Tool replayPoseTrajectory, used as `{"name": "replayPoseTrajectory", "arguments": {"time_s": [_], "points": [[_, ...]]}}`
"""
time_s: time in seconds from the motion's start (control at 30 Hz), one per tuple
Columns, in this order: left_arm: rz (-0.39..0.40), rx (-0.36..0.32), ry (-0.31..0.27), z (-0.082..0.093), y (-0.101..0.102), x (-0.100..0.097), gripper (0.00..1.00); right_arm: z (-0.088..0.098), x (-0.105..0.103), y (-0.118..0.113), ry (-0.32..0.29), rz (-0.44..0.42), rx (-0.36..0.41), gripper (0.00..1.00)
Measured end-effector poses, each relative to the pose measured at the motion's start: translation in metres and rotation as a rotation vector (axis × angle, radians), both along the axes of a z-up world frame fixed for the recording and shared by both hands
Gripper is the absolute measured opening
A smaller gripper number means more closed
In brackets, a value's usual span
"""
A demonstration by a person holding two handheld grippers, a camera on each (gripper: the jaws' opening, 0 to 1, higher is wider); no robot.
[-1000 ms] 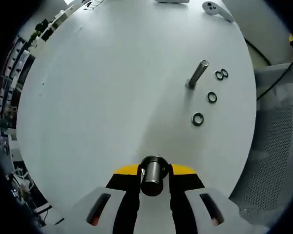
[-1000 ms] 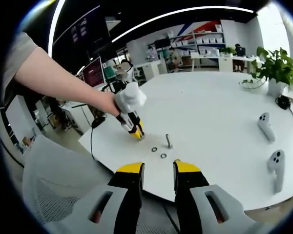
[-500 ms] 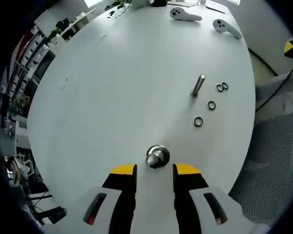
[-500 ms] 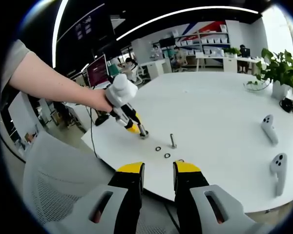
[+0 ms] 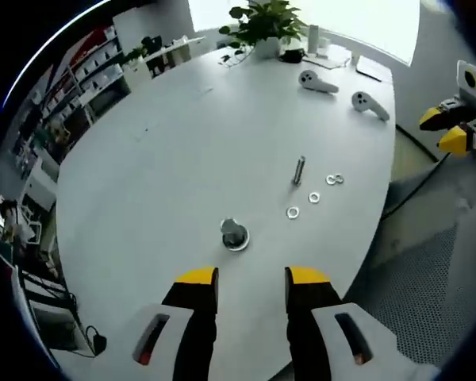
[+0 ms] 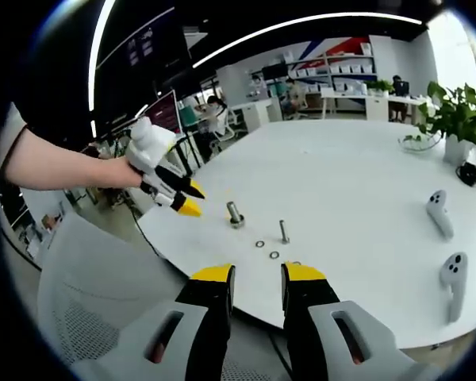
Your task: Place the washer onto the threaded stud by aligning its center hole with the stud, sliding it down to the base, and recovering from edge contact or off-axis alignment until the washer reaches the visible bottom stop.
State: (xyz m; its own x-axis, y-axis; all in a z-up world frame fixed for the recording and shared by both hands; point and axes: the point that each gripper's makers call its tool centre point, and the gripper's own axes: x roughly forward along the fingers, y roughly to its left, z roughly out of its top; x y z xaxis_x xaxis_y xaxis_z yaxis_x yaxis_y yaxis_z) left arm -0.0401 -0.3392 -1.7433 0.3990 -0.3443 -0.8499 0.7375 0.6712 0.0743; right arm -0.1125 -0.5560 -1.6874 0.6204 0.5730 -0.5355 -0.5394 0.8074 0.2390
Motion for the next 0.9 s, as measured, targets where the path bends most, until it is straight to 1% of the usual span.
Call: {"name": "replayPoseTrajectory", "arguments": {"time_s": [0.03,0.13,0.23,0.27,0.33,0.37,0.5,0.57,0.6,0.63,0.67,0.7,0.73,0.77,0.83,0.9], "points": [[0.004,-0.011,-0.008,0.003,0.001,-0.005,0.31,0.0,0.0,0.001,-0.001,0.007,-0.001,0.26],[0.076,-0.064,-0.012,0.012,0.008,-0.019,0.32,0.001,-0.001,0.003,-0.003,0.018,-0.001,0.26],[0.148,-0.151,-0.041,0.025,0.014,-0.034,0.33,0.0,0.0,0.001,-0.003,0.01,-0.002,0.26],[0.154,-0.157,-0.044,0.027,0.017,-0.038,0.34,0.0,0.0,0.001,-0.003,0.006,-0.002,0.26],[0.159,-0.147,-0.038,0.028,0.024,-0.05,0.34,-0.001,0.0,0.0,0.002,0.002,-0.005,0.26],[0.164,-0.158,-0.041,0.031,0.026,-0.055,0.34,-0.001,0.0,0.0,0.004,0.002,-0.007,0.26],[0.182,-0.192,-0.077,0.046,0.029,-0.066,0.35,-0.004,-0.001,-0.001,0.014,0.005,-0.019,0.26],[0.169,-0.171,-0.084,0.047,0.03,-0.074,0.37,-0.007,-0.002,-0.002,0.026,0.003,-0.032,0.26],[0.128,-0.138,-0.103,0.047,0.03,-0.079,0.37,-0.008,-0.002,-0.003,0.031,0.001,-0.037,0.26],[0.124,-0.137,-0.105,0.048,0.029,-0.083,0.37,-0.009,-0.002,-0.004,0.034,-0.002,-0.041,0.26],[0.13,-0.153,-0.107,0.048,0.028,-0.087,0.37,-0.009,-0.002,-0.004,0.034,-0.006,-0.041,0.26],[0.149,-0.185,-0.102,0.048,0.027,-0.089,0.37,-0.008,-0.001,-0.005,0.033,-0.013,-0.036,0.26],[0.188,-0.229,-0.072,0.046,0.025,-0.094,0.37,-0.008,0.0,-0.005,0.033,-0.016,-0.033,0.26],[0.201,-0.25,-0.059,0.044,0.025,-0.097,0.37,-0.008,-0.001,-0.006,0.033,-0.017,-0.034,0.26],[0.187,-0.236,-0.068,0.04,0.027,-0.103,0.37,-0.012,-0.003,-0.005,0.046,-0.007,-0.062,0.26],[0.181,-0.234,-0.064,0.038,0.026,-0.109,0.37,-0.016,-0.005,-0.004,0.058,0.005,-0.077,0.26]]}}
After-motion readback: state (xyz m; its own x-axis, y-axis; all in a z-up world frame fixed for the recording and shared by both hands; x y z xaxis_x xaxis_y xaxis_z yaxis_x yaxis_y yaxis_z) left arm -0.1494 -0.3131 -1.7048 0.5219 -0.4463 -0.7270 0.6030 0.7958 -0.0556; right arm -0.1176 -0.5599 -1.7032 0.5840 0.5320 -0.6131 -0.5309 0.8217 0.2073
